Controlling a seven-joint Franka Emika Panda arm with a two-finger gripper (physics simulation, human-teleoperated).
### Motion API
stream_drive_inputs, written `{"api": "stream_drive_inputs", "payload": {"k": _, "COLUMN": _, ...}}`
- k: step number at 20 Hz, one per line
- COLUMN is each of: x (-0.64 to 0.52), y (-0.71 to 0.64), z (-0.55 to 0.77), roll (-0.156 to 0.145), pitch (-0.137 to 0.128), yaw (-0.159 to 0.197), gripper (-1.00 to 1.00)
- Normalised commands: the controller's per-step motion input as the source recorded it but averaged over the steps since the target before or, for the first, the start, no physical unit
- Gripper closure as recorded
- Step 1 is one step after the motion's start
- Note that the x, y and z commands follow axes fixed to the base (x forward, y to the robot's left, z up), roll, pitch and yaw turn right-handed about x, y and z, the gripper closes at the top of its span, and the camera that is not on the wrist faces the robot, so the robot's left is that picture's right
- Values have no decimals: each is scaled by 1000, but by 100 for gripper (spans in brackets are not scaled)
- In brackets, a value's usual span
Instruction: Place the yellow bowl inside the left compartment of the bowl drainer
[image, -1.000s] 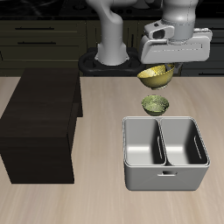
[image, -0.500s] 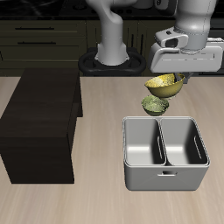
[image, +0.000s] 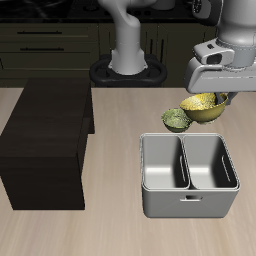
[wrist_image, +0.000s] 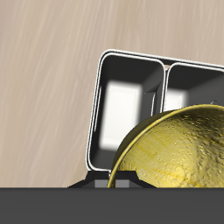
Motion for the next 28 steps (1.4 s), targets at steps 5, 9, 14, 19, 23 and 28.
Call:
{"api": "stream_drive_inputs", "payload": {"k": 5, "x": 29, "y": 176, "z": -196, "roll": 30, "pitch": 28, "yaw": -5, "gripper": 100}}
{"api": "stream_drive_inputs", "payload": {"k": 9, "x": -7, "y": 225, "z": -210, "roll": 41, "pitch": 21, "yaw": 8, "gripper": 100}}
{"api": "stream_drive_inputs", "payload": {"k": 14, "x": -30, "y": 136, "z": -228, "roll": 32, "pitch": 31, "yaw": -17, "gripper": 100}}
{"api": "stream_drive_inputs", "payload": {"k": 19, "x": -45, "y": 74, "z": -217, "roll": 19, "pitch": 23, "yaw": -4, "gripper": 100}}
{"api": "stream_drive_inputs", "payload": {"k": 23, "x": -19, "y": 11, "z": -141, "roll": 11, "pitch": 12, "yaw": -6, "gripper": 100}}
{"api": "stream_drive_inputs", "payload": {"k": 28, "x": -16, "y": -10, "z": -165, "roll": 11, "pitch": 14, "yaw": -3, "gripper": 100}}
